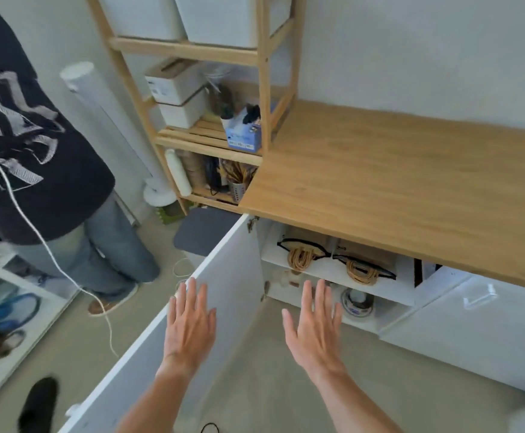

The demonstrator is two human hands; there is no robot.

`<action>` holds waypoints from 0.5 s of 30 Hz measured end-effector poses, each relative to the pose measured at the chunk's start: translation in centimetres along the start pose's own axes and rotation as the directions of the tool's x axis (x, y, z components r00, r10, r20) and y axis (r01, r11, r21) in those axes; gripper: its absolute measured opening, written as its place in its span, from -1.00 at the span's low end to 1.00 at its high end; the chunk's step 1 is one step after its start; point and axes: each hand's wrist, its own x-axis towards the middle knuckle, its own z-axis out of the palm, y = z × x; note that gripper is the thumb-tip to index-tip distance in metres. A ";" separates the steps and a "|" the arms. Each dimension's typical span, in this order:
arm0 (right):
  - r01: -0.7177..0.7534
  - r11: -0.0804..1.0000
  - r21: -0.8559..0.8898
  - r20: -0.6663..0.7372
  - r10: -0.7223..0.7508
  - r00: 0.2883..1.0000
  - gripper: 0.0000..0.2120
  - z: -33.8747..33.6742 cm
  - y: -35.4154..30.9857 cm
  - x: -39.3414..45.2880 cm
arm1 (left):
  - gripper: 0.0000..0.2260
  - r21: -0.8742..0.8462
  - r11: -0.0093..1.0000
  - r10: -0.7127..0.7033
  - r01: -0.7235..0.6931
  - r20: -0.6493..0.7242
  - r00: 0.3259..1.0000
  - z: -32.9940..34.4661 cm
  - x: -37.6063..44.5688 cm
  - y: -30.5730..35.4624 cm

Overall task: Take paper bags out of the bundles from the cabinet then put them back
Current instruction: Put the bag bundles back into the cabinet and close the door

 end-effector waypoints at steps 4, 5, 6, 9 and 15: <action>0.048 0.999 -0.002 0.022 -0.048 0.999 -0.22 2.1 -4.2 -1.4 | -0.46 0.040 0.998 -0.050 0.047 0.076 0.996 0.7 -1.1 -5.4; 0.053 0.999 -0.006 0.035 -0.053 0.998 -0.22 2.7 -5.0 -1.8 | -0.45 0.048 0.997 -0.061 0.056 0.104 0.993 1.2 -1.5 -6.4; 0.060 0.998 -0.009 0.048 -0.059 0.997 -0.23 3.5 -5.8 -2.3 | -0.43 0.046 0.997 -0.066 0.060 0.128 0.990 1.6 -1.9 -7.1; 0.071 0.997 -0.029 0.063 -0.069 0.996 -0.25 5.7 -7.4 -3.5 | -0.39 0.008 0.998 -0.055 0.055 0.137 0.989 2.2 -2.6 -7.8; 0.083 0.996 -0.020 0.095 -0.081 0.992 -0.27 8.3 -10.2 -5.5 | -0.19 -0.008 0.999 -0.043 0.045 0.164 0.985 1.8 -3.4 -7.5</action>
